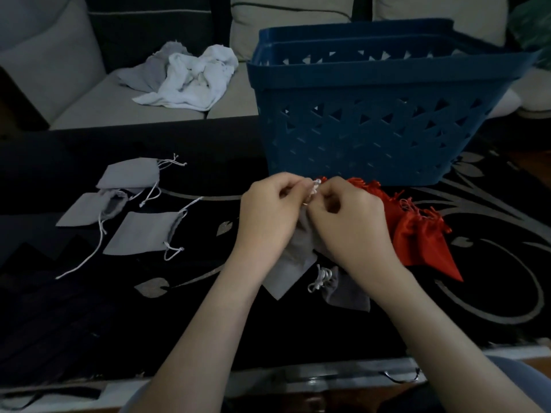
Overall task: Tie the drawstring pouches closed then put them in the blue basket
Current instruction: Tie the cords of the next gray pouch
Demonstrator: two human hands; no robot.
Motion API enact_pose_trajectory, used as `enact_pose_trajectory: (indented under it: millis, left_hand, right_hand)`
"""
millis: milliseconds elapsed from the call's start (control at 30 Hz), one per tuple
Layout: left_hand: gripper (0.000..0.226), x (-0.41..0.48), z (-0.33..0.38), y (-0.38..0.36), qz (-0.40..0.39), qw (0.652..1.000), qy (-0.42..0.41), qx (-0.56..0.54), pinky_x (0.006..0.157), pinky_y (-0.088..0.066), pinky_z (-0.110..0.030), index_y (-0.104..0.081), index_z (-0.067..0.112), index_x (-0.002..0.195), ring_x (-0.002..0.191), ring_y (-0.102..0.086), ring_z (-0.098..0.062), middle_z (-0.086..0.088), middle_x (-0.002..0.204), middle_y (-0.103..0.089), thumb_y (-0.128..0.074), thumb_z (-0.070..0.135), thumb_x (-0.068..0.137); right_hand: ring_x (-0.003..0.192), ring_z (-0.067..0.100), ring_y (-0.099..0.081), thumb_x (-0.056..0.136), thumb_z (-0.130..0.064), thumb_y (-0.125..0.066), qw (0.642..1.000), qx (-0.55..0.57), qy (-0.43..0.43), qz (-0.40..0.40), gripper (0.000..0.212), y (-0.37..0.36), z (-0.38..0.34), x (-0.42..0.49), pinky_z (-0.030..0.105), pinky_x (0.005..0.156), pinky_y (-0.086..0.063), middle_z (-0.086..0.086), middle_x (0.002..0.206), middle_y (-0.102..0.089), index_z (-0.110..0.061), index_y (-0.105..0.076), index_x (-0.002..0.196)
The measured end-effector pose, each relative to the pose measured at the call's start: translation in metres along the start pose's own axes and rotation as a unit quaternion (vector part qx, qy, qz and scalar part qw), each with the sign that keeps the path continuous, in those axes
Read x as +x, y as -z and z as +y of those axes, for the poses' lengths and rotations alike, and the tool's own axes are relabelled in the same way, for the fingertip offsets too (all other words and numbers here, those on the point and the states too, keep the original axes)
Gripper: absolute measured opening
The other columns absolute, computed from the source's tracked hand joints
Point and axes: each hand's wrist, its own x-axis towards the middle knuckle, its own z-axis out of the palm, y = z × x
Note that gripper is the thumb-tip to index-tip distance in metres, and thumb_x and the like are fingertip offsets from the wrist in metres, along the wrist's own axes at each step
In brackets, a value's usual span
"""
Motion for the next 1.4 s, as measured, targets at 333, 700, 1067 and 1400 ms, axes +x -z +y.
enact_pose_trajectory:
  millis: [333,700,1067,1400]
  left_hand:
    - [0.017,-0.006,0.018,0.009,-0.127,0.903,0.123,-0.391,0.048,-0.050,-0.019,-0.062,0.001,0.081,0.048,-0.059,-0.009,-0.002,0.057,-0.063,-0.050,0.005,0.092]
    - [0.009,-0.005,0.014,0.017,-0.163,0.948,0.030,-0.272,0.065,-0.050,-0.019,-0.067,0.013,0.072,0.066,-0.060,-0.008,0.002,0.068,-0.065,-0.063,0.020,0.075]
    - [0.017,-0.005,0.010,0.030,-0.151,0.977,-0.069,-0.136,0.067,-0.041,-0.036,-0.071,0.023,0.073,0.068,-0.046,-0.023,-0.010,0.069,-0.063,-0.071,0.008,0.082]
    - [0.013,-0.004,0.005,0.029,-0.149,0.980,0.038,-0.125,0.060,-0.042,-0.005,-0.072,0.010,0.079,0.064,-0.061,0.007,0.008,0.067,-0.070,-0.065,0.001,0.085]
  right_hand:
    - [0.049,0.005,-0.051,0.093,0.000,-0.044,0.866,0.414,-0.147,-0.237,0.039,0.027,-0.001,0.013,0.022,0.056,-0.036,-0.006,0.050,-0.057,-0.012,-0.062,0.060]
    - [0.075,0.020,-0.046,0.085,-0.020,-0.051,0.801,0.510,-0.166,-0.267,0.018,0.025,0.009,0.008,0.030,0.071,-0.034,0.010,0.078,-0.050,-0.003,-0.055,0.092]
    - [0.065,0.012,-0.048,0.079,-0.026,-0.061,0.852,0.426,-0.112,-0.282,0.015,0.031,0.013,0.014,0.023,0.063,-0.039,0.004,0.070,-0.056,-0.012,-0.066,0.074]
    - [0.058,0.000,-0.046,0.087,-0.015,-0.064,0.970,0.141,0.024,-0.194,0.006,0.025,0.009,0.012,0.012,0.058,-0.038,-0.005,0.067,-0.056,-0.010,-0.064,0.084]
